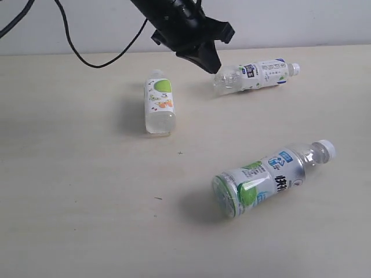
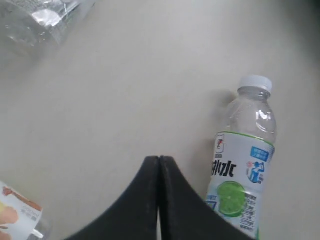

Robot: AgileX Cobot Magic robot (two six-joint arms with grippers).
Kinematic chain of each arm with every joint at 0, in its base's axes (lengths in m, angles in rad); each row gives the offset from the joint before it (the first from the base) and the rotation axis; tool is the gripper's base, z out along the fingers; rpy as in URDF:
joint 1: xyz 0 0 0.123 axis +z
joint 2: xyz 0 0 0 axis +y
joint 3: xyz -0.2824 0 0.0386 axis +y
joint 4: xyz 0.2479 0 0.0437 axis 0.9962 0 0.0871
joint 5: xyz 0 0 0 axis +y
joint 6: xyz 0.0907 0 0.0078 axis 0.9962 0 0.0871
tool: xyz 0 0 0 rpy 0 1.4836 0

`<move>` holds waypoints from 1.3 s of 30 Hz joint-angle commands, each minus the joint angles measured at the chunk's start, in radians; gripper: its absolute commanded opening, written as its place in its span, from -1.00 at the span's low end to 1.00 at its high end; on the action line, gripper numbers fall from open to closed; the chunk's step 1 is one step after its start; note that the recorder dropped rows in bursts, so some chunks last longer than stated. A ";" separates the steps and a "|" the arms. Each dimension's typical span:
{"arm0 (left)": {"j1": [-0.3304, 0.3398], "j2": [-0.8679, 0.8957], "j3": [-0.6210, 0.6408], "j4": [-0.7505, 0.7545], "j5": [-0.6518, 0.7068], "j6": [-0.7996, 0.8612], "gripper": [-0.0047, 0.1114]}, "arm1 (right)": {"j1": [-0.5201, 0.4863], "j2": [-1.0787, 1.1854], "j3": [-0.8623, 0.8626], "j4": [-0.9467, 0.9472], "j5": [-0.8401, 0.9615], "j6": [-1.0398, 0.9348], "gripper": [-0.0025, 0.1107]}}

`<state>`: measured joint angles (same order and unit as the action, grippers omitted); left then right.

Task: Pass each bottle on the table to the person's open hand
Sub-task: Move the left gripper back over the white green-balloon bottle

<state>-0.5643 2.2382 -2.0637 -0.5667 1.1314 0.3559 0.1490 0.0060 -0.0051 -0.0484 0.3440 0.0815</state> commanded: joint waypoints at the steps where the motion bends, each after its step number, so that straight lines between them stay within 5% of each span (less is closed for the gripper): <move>1: 0.046 -0.046 0.088 -0.043 -0.059 0.093 -0.92 | -0.006 -0.006 0.005 -0.002 -0.007 0.000 -0.95; 9: 0.151 -0.088 0.249 -0.139 -0.114 0.231 -0.92 | -0.006 -0.006 0.005 -0.002 -0.007 0.000 -0.95; 17: 0.240 -0.090 0.263 -0.139 -0.190 0.137 -0.92 | -0.006 -0.006 0.005 -0.002 -0.005 0.000 -0.95; 22: 0.228 -0.093 0.263 -0.062 -0.200 0.071 -0.92 | -0.006 -0.006 0.005 -0.002 -0.005 0.000 -0.95; 30: 0.139 -0.118 0.263 0.340 -0.234 -0.299 -0.92 | -0.006 -0.006 0.005 -0.002 -0.005 0.000 -0.95; 39: 0.096 -0.132 0.292 0.410 -0.222 -0.392 -0.92 | -0.006 -0.006 0.005 -0.002 -0.005 0.000 -0.95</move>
<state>-0.4674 2.1176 -1.7951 -0.1819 0.9098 -0.0154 0.1490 0.0060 -0.0051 -0.0484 0.3440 0.0815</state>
